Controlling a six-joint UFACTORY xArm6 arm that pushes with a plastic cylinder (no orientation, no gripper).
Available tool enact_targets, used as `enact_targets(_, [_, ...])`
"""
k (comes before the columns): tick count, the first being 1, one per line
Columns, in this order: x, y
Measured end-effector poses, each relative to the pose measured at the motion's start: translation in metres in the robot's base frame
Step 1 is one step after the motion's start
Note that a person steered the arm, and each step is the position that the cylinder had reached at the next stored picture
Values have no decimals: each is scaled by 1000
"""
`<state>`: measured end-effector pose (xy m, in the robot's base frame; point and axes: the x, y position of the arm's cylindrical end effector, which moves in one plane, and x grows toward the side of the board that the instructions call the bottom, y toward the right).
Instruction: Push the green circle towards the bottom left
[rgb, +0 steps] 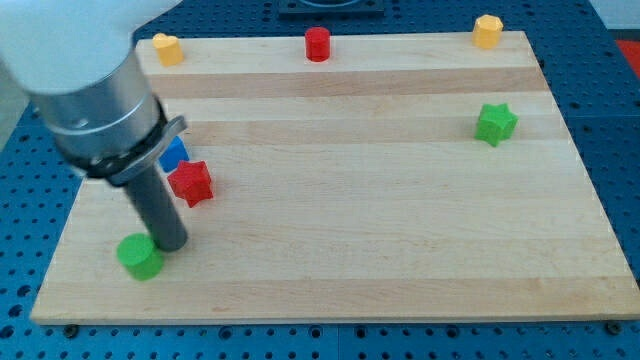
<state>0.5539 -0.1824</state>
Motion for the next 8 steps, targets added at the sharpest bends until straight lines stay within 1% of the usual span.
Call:
enact_targets(1, [14,-12])
enact_targets(2, [13,20])
enact_targets(3, [19,65])
enact_targets(4, [30,62])
enact_targets(8, [30,-8])
